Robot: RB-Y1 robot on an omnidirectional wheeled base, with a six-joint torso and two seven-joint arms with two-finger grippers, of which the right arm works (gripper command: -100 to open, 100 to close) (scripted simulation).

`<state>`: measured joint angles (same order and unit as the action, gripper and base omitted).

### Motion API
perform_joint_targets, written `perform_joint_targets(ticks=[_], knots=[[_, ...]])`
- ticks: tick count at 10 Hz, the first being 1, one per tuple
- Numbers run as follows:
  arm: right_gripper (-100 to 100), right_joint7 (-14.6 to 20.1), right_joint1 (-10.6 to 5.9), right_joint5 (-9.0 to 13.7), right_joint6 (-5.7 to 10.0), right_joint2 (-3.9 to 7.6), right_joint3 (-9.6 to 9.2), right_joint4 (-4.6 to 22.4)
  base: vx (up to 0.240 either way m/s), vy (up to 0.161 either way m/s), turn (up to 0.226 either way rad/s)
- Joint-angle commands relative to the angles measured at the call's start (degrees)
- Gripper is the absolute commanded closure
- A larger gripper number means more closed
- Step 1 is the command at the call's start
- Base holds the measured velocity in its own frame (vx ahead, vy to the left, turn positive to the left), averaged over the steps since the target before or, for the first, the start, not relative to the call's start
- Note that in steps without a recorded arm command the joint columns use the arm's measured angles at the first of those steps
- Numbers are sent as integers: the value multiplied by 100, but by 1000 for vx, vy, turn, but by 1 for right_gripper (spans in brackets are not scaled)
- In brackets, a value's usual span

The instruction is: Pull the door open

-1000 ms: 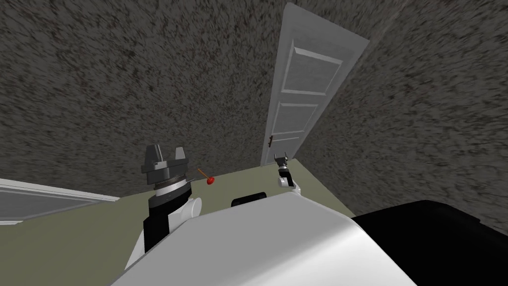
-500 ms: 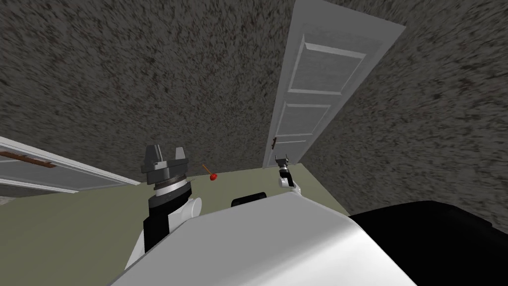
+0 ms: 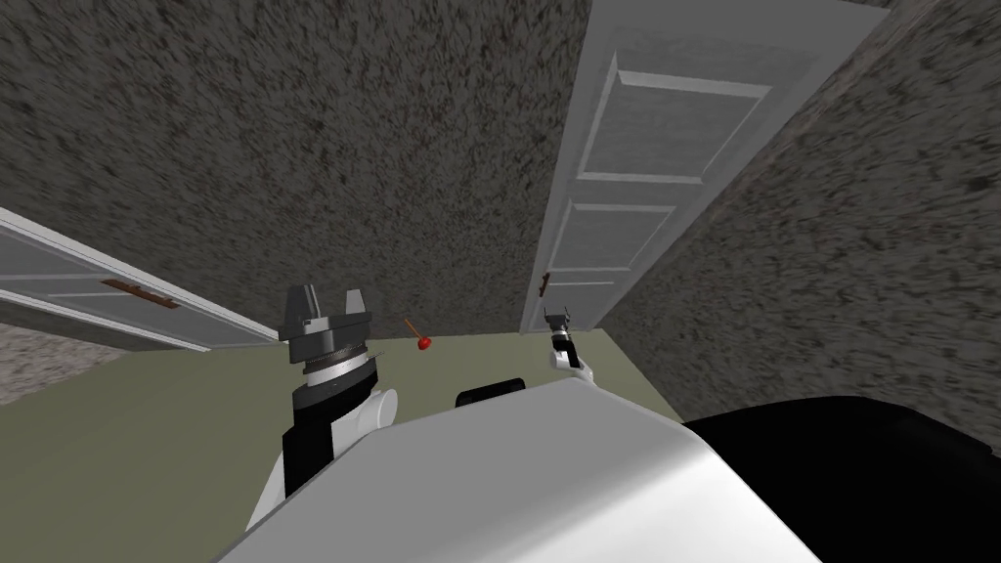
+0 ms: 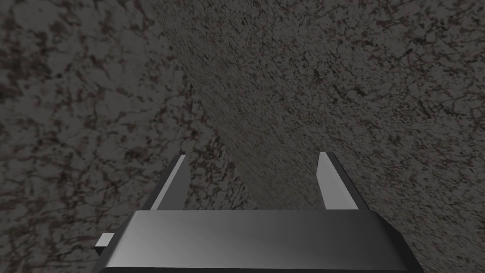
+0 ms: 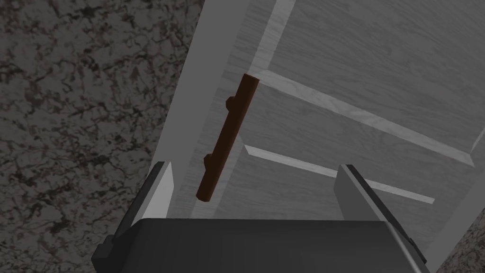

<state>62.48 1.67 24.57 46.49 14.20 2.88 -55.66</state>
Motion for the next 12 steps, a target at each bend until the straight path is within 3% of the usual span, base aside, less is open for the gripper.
perform_joint_targets(ticks=[1,12], knots=[[-100,174,-54,82,31,25,2,194,8,-79,196],[-100,1386,-579,651,305,251,20,1767,2,-110,199]])
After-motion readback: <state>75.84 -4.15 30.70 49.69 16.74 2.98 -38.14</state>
